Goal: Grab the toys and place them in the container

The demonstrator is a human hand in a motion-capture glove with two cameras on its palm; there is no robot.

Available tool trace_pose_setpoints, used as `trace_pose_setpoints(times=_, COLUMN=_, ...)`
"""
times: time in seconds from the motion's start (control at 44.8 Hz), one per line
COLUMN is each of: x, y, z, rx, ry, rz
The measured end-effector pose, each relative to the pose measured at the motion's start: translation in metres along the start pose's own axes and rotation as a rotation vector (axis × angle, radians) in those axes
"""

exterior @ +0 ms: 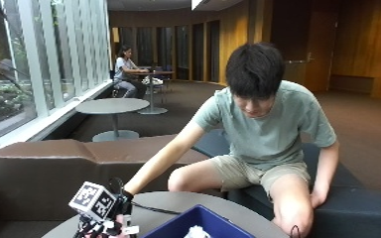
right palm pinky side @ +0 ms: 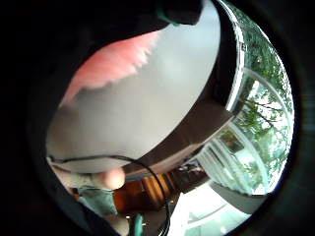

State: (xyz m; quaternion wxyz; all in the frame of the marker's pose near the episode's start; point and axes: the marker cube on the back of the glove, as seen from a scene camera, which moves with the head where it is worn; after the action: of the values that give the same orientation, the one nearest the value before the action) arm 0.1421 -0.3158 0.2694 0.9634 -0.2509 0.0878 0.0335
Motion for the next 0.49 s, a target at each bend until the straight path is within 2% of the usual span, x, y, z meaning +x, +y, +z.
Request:
trace_pose_setpoints(times=0.089, x=0.008, y=-0.013, z=0.004, rx=0.140, ry=-0.064, rz=-0.008)
trace_pose_setpoints(times=0.29, x=0.016, y=-0.029, z=0.004, rx=0.345, ry=-0.118, rz=-0.002)
trace_pose_setpoints(times=0.491, x=0.009, y=-0.017, z=0.001, rx=0.318, ry=-0.120, rz=0.053)
